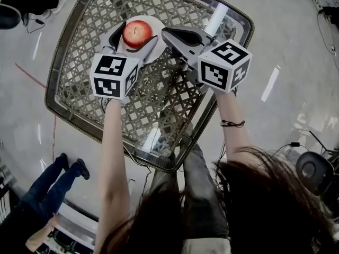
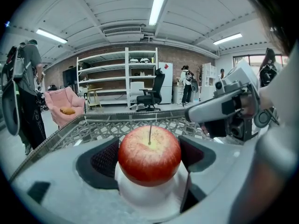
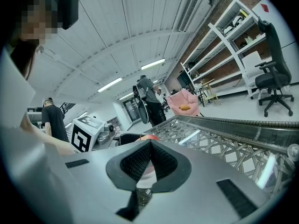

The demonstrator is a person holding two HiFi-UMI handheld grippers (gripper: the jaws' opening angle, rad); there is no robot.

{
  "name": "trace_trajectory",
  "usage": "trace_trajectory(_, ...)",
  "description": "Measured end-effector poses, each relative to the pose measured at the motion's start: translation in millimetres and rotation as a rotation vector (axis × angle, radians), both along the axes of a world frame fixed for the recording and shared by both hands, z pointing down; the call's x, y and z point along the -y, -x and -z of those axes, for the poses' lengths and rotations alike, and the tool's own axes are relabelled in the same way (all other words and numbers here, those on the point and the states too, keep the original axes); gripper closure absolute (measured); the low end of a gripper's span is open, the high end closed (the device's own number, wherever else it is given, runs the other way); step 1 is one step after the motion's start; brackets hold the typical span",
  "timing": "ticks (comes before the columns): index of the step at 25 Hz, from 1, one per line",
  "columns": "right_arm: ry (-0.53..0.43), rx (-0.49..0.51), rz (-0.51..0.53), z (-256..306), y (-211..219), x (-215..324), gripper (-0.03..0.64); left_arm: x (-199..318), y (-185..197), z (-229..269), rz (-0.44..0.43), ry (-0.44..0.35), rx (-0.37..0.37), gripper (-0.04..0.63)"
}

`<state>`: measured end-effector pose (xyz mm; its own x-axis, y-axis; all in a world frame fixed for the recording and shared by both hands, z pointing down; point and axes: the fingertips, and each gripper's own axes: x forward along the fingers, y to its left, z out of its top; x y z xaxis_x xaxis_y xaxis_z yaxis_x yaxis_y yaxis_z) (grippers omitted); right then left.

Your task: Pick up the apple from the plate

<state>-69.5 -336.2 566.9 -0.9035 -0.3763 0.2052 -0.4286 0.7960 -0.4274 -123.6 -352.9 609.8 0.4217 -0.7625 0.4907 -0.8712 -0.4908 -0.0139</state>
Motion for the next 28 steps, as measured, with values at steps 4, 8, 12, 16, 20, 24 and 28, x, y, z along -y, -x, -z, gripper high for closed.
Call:
trace_trajectory(4,0.008,-0.003,0.0,3,-1,1,0.607,-1,-1,4,0.003,0.011,-0.006,0.193)
trace_trajectory(8,0.007,-0.01,0.002,7,-1,1,0.607,-3,-2,11,0.013,0.01,-0.027,0.192)
trace_trajectory(12,0.002,-0.014,0.0,16,-1,-3,0.607,-11,-3,20,0.024,0.009,-0.048,0.192)
trace_trajectory(16,0.0,-0.025,0.006,27,-1,-9,0.607,-21,-4,31,0.034,0.016,-0.074,0.192)
trace_trajectory(20,0.0,-0.033,-0.003,38,-2,-12,0.607,-29,0,44,0.044,0.015,-0.087,0.192)
trace_trajectory(24,0.003,-0.038,-0.007,47,-2,-19,0.607,-41,6,55,0.067,0.021,-0.102,0.192)
trace_trajectory(28,-0.006,-0.04,-0.009,58,1,-23,0.607,-49,8,67,0.078,0.018,-0.112,0.192)
